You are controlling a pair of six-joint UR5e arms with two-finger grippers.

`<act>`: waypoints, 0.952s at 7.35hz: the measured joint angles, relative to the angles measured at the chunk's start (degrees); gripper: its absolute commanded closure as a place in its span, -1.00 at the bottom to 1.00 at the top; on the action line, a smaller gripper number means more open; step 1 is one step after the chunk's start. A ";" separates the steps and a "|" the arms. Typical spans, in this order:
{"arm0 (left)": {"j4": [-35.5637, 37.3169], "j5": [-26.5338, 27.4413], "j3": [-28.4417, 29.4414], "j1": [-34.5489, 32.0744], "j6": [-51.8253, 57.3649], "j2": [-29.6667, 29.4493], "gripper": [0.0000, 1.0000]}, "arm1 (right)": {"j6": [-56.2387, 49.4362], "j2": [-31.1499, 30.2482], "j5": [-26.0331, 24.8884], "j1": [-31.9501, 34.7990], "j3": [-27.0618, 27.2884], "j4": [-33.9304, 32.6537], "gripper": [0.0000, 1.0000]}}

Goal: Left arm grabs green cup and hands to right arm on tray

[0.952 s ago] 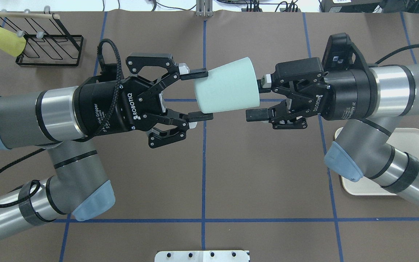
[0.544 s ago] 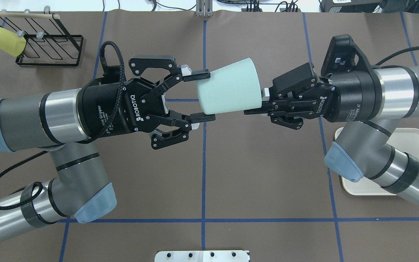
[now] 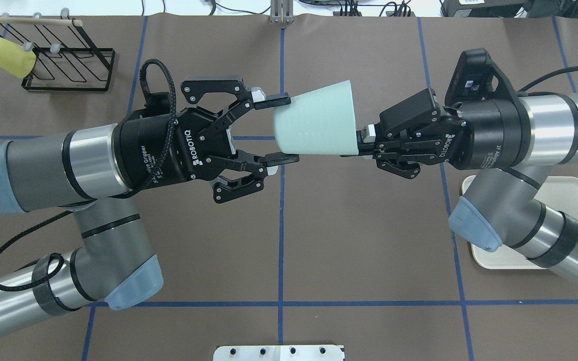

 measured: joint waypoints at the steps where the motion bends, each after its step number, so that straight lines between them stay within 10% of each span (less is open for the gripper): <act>1: 0.00 0.00 -0.33 -0.23 0.09 0.28 -1.00 | 0.48 -0.28 -0.26 0.09 0.04 0.30 1.00; 5: 2.80 -1.05 -0.99 -4.51 1.23 2.25 -1.00 | -1.91 -8.79 -1.04 1.38 -1.70 4.69 1.00; 7: 15.81 -9.31 -3.01 -9.03 11.95 2.21 -1.00 | -12.25 -14.16 0.67 2.98 -5.12 4.27 1.00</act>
